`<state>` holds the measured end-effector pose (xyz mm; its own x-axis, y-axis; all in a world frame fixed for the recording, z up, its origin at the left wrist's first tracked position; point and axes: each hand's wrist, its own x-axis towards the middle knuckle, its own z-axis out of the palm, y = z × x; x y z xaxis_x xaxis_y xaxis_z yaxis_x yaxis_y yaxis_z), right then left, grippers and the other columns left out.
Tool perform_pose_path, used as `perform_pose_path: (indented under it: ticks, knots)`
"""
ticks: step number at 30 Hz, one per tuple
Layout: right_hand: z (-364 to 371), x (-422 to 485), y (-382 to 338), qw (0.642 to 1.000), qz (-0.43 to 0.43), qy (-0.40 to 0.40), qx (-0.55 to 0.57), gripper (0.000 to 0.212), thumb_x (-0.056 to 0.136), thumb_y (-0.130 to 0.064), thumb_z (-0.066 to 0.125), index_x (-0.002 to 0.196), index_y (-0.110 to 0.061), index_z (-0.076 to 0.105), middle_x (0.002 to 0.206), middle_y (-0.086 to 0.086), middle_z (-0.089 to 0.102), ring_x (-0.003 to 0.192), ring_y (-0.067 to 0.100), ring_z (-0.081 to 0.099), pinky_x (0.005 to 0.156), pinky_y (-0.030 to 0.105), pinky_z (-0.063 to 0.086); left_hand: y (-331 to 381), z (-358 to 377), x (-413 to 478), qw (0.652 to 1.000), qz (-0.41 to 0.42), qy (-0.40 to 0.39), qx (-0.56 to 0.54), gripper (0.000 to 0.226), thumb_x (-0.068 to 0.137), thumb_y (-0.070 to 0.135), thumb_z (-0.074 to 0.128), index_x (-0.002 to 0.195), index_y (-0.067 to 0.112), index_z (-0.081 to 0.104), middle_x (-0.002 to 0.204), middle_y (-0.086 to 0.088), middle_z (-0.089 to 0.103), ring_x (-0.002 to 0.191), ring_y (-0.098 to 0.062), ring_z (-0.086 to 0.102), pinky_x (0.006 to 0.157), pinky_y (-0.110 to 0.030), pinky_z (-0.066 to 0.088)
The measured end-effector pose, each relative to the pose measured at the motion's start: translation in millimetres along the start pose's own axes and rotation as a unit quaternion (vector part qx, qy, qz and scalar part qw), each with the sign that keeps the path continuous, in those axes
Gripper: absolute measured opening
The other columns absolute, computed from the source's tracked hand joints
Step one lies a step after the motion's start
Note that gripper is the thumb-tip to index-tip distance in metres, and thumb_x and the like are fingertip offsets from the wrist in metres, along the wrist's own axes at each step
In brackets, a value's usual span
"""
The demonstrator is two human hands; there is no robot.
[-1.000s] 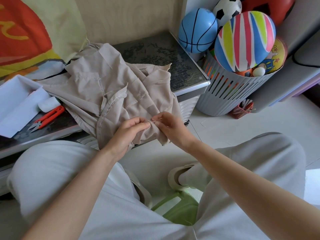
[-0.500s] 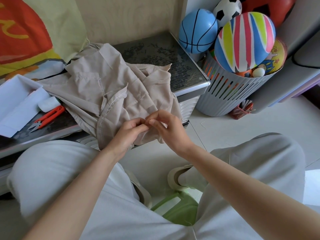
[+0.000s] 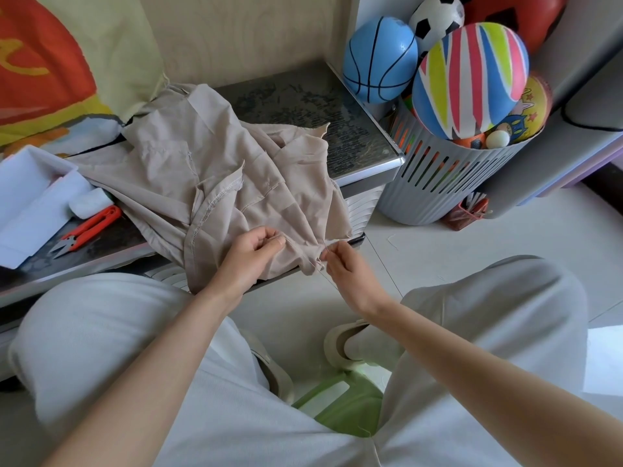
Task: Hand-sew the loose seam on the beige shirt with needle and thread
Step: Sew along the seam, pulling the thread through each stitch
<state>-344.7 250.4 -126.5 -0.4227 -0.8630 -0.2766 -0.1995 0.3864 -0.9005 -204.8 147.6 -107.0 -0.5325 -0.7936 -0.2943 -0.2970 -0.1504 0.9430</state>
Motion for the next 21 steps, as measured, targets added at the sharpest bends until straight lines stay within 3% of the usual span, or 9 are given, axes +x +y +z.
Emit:
perform_pose_path:
  ticks: [2,5,8,11,12,14,18,21]
  knots:
    - [-4,-2,12,0.996,0.046,-0.017,-0.078,0.019,0.099,-0.011,0.033,0.092,-0.015,0.050,0.070,-0.008,0.046,0.064,0.012,0.043,0.052,0.018,0.033,0,0,0,1.000,0.002,-0.001,-0.004,0.011,0.096,0.012,0.052,0.090,0.012,0.061,0.090,-0.008,0.056,0.088,-0.014,0.049,0.080,-0.021,0.039]
    - [-10,-3,36,0.970,0.124,-0.071,-0.199,0.024,0.097,-0.008,0.029,0.103,-0.009,0.052,0.088,0.002,0.055,0.081,0.021,0.048,0.064,0.026,0.034,-1,1,0,1.000,0.009,0.002,-0.005,0.011,0.096,0.012,0.052,0.091,0.012,0.061,0.088,-0.006,0.055,0.087,-0.011,0.048,0.078,-0.016,0.039]
    - [-15,-5,47,0.959,0.152,-0.065,-0.230,0.023,0.097,-0.007,0.028,0.106,-0.006,0.049,0.103,0.011,0.059,0.083,0.022,0.048,0.069,0.027,0.035,-2,1,1,1.000,0.016,0.000,-0.003,0.010,0.097,0.011,0.050,0.094,0.009,0.060,0.088,-0.008,0.052,0.086,-0.013,0.046,0.073,-0.014,0.038]
    - [-19,-6,30,0.984,0.082,0.023,-0.153,0.009,0.098,-0.017,0.040,0.096,-0.010,0.044,0.068,-0.002,0.051,0.060,0.012,0.045,0.060,0.028,0.036,-2,2,2,1.000,0.017,-0.005,-0.001,0.010,0.097,0.011,0.050,0.095,0.007,0.059,0.087,-0.009,0.050,0.084,-0.016,0.043,0.070,-0.017,0.037]
    - [-19,-5,21,0.991,0.045,0.043,-0.120,0.007,0.097,-0.017,0.045,0.094,-0.011,0.046,0.060,-0.007,0.045,0.052,0.006,0.042,0.055,0.023,0.034,-3,2,3,1.000,0.017,-0.007,0.001,0.010,0.097,0.012,0.050,0.094,0.007,0.059,0.086,-0.009,0.049,0.083,-0.017,0.042,0.068,-0.019,0.036]
    - [-14,-4,1,0.996,-0.017,0.044,-0.069,0.006,0.093,-0.018,0.055,0.090,-0.014,0.051,0.054,-0.009,0.043,0.046,0.006,0.039,0.049,0.015,0.030,-5,2,3,1.000,0.017,-0.011,0.001,0.011,0.097,0.012,0.051,0.090,0.009,0.059,0.085,-0.010,0.048,0.082,-0.019,0.040,0.066,-0.022,0.034]
    - [-1,1,-22,0.998,-0.059,-0.009,-0.031,0.013,0.087,-0.027,0.065,0.088,-0.015,0.061,0.052,0.008,0.042,0.043,0.008,0.032,0.046,0.016,0.025,-7,2,3,1.000,0.016,-0.024,0.003,0.011,0.096,0.012,0.052,0.091,0.005,0.059,0.086,-0.013,0.052,0.081,-0.020,0.041,0.066,-0.025,0.033]
    - [5,3,-30,0.997,-0.066,-0.008,-0.036,0.012,0.088,-0.024,0.065,0.083,-0.014,0.063,0.045,-0.008,0.037,0.040,0.005,0.035,0.044,0.014,0.027,-7,3,3,0.999,0.014,-0.030,0.012,0.011,0.096,0.012,0.052,0.089,0.008,0.059,0.084,-0.014,0.053,0.081,-0.020,0.042,0.065,-0.022,0.033]
